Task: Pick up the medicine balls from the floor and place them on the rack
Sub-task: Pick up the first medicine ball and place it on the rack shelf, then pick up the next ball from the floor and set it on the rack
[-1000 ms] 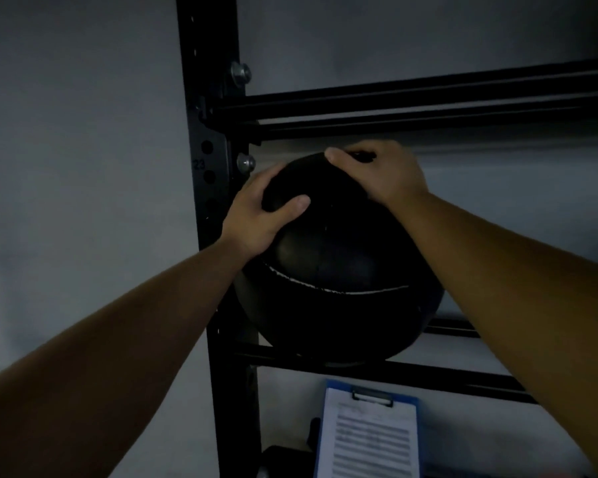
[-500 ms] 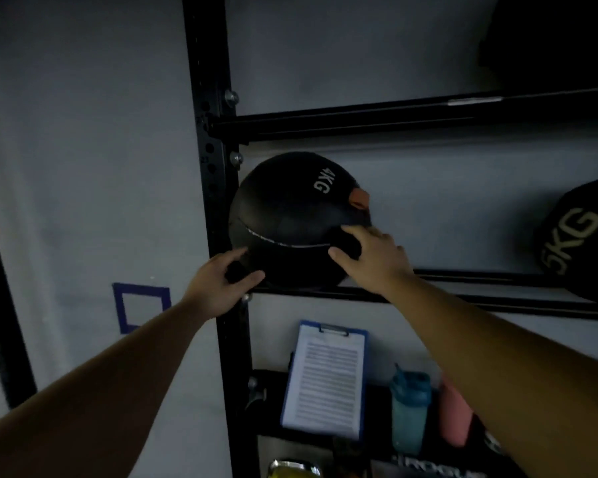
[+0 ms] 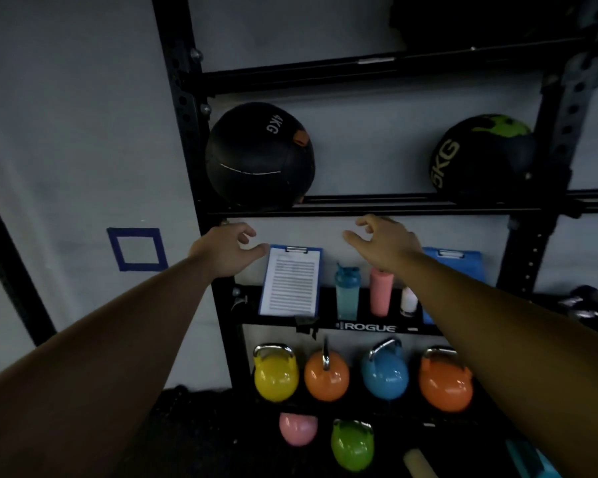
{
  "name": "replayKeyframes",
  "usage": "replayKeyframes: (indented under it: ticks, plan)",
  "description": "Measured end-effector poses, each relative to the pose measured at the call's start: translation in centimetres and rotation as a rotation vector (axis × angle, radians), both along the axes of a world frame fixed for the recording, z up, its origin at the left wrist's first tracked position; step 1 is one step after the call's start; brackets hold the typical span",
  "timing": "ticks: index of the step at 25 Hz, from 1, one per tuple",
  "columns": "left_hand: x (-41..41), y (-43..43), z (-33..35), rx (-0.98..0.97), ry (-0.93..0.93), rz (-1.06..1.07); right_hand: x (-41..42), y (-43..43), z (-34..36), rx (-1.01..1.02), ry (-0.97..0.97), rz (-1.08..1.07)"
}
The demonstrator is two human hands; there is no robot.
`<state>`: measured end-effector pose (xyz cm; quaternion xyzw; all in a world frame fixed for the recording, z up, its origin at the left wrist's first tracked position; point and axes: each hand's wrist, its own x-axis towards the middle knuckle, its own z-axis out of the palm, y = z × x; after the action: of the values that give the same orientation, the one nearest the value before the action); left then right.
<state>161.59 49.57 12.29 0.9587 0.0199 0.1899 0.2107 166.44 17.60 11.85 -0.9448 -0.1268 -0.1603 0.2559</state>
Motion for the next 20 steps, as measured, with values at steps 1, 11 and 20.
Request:
replayKeyframes:
  ticks: [1,11,20]
  plan:
    - [-1.1,-0.3,-0.7,0.009,0.004,-0.017,-1.7,-0.8,-0.6,-0.014,0.011,-0.031]
    - [-14.4,2.0,-10.0,-0.007,0.149,-0.225,-18.4,6.3,-11.0,0.014,0.209,-0.146]
    - [-20.4,3.0,-20.7,-0.065,0.311,-0.247,-26.1,9.7,-23.0,0.029,0.375,-0.171]
